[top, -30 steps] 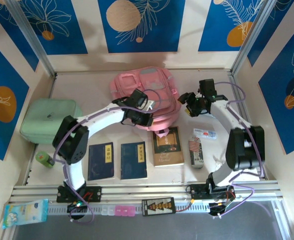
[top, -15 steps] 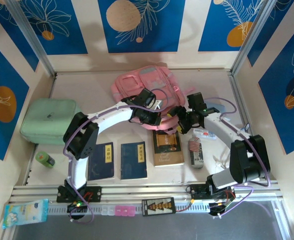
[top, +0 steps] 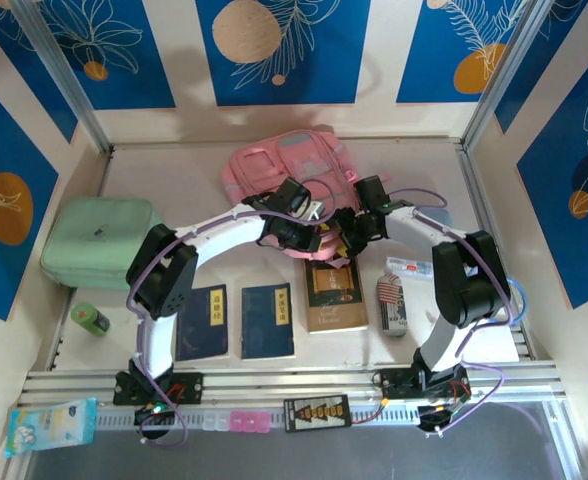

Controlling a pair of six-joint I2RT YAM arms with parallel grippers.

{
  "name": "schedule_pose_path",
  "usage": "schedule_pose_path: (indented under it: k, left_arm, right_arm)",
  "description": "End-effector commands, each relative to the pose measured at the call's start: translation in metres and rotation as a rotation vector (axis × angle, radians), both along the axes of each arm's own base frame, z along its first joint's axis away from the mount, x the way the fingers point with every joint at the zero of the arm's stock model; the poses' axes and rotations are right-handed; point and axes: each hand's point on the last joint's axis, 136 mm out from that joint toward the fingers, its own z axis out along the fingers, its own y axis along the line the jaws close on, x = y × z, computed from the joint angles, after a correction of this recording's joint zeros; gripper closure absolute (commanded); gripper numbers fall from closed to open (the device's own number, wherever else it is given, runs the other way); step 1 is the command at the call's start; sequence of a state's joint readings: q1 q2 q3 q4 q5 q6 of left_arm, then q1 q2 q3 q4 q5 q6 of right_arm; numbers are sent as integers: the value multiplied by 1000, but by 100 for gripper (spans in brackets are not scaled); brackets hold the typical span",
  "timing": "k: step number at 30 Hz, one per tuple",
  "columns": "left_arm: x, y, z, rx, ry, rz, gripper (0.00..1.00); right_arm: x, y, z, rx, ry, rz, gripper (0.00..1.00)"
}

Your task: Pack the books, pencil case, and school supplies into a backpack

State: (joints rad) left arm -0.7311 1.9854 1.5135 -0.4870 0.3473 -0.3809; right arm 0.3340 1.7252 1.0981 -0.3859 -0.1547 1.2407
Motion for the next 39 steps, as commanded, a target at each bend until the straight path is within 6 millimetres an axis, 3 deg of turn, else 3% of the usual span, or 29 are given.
schedule_pose_path:
  k: [1,10,18,22,28,35,39]
  left_arm:
    - [-13,8,3,11,1,-49,100]
    - [-22,57,-3,105,22,-56,100]
    - [-12,94,-8,158,26,-47,100]
    - [5,115,-13,193,5,-16,100]
    - [49,162,-26,340,-78,38,100]
    - [84,192,-32,410,-116,33,100]
    - [102,203,-34,388,-117,70,100]
  right_arm:
    - [-2,-6,-5,-49,3,-6,43]
    - [-6,-31,-10,-155,-17,-29,66]
    - [-2,-33,-6,-174,-52,-7,69]
    - [-1,-33,-5,-172,-66,13,69]
    - [2,-32,1,-185,-91,44,70]
    - [7,-42,0,-222,-96,48,73]
    - [8,-36,1,-201,-109,63,73]
